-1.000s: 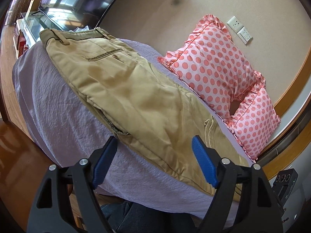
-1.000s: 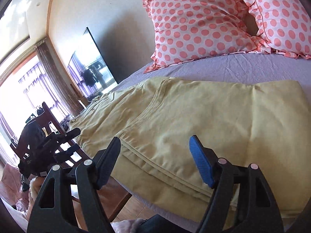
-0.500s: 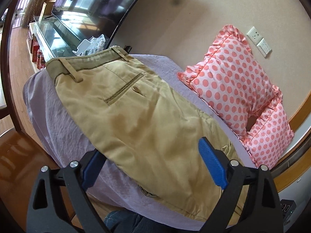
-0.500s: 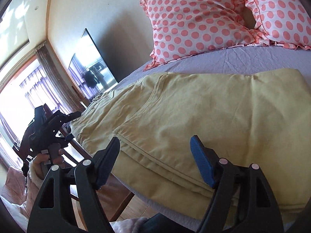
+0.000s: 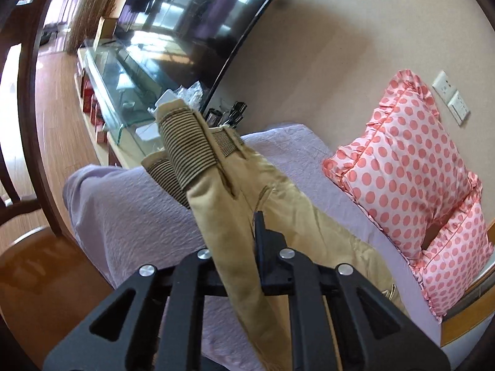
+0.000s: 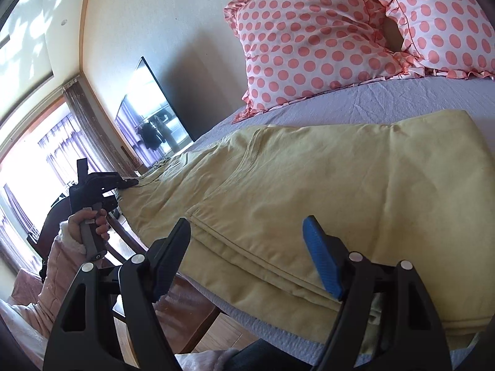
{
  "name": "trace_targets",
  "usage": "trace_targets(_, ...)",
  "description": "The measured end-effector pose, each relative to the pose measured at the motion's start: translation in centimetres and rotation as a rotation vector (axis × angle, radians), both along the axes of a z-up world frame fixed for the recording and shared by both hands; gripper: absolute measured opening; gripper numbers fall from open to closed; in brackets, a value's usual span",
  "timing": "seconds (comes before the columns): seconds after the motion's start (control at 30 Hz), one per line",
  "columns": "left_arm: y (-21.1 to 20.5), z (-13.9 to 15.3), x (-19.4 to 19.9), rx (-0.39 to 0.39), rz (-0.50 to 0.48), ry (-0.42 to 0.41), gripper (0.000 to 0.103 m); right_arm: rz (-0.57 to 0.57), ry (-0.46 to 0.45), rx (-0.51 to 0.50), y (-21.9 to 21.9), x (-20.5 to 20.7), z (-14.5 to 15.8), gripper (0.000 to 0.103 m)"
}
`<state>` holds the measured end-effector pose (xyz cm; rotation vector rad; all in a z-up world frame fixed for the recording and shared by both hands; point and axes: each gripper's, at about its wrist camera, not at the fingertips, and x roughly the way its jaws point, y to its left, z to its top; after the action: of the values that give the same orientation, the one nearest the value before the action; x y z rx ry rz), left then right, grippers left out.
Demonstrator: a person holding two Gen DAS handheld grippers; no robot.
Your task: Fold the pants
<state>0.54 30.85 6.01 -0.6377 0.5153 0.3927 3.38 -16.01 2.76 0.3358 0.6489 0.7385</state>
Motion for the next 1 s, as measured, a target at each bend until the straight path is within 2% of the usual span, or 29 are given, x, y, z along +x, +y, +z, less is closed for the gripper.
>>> trace_targets(0.07,-3.3,2.6,0.8,0.09,-0.067,-0.032,0.008,-0.026,-0.013,0.017,-1.1,-0.2,0.1,0.077)
trace_targets(0.13,-7.7,5.1,1.7,0.172,-0.176,-0.071,0.008,-0.065,-0.034,0.035,-2.7,-0.6,0.5,0.077)
trace_targets(0.2,-13.6,6.9,2.6,0.26,-0.315,-0.103,0.008,-0.129,-0.061,0.054,-5.0,-1.1,1.0,0.079)
trace_targets(0.3,-23.5,7.5,3.2,0.357,-0.584,-0.155,0.009,-0.284,-0.086,0.089,-9.3,-2.0,1.8,0.092)
trace_targets(0.37,-29.9,6.2,3.3,0.383,-0.773,-0.154,0.01,-0.381,-0.077,0.134,-12.6,-2.6,1.8,0.093)
trace_targets(0.5,-39.7,0.4,3.1,0.438,-1.079,-0.054,0.009,-0.504,-0.019,0.201,-17.7,-3.3,1.2,0.093)
trace_targets(0.57,-42.4,-2.1,2.7,0.457,-1.167,0.01,0.009,-0.529,-0.006,0.211,-19.2,-3.4,1.1,0.093)
trace_targets(0.67,-43.7,-3.4,1.5,0.568,-1.154,0.001,0.011,-0.517,0.013,0.225,-20.2,-2.8,1.1,0.093)
trace_targets(0.7,-43.8,-3.6,1.4,0.574,-1.165,0.007,0.013,-0.494,0.028,0.238,-20.3,-2.2,1.1,0.093)
trace_targets(0.77,-43.6,-3.3,1.0,0.56,-1.205,0.006,0.026,-0.429,0.072,0.272,-20.0,-0.8,0.9,0.093)
trace_targets(0.8,-43.2,-2.9,0.5,0.528,-1.234,-0.004,0.036,-0.395,0.096,0.277,-19.6,0.1,0.9,0.093)
trace_targets(0.83,-42.4,-2.3,0.2,0.461,-1.279,-0.02,0.049,-0.366,0.119,0.273,-19.0,0.9,0.9,0.093)
trace_targets(0.87,-41.3,-1.7,-0.1,0.378,-1.317,-0.045,0.054,-0.343,0.141,0.261,-18.5,1.8,0.8,0.093)
trace_targets(0.9,-39.8,-1.0,0.0,0.302,-1.32,-0.068,0.065,-0.325,0.166,0.242,-18.0,2.5,0.8,0.092)
trace_targets(0.97,-36.4,0.3,0.7,0.217,-1.247,-0.084,0.07,-0.303,0.209,0.199,-17.1,3.9,0.6,0.09)
trace_targets(1.0,-34.2,0.7,1.6,0.198,-1.169,-0.07,0.072,-0.295,0.226,0.177,-16.7,4.3,0.5,0.087)
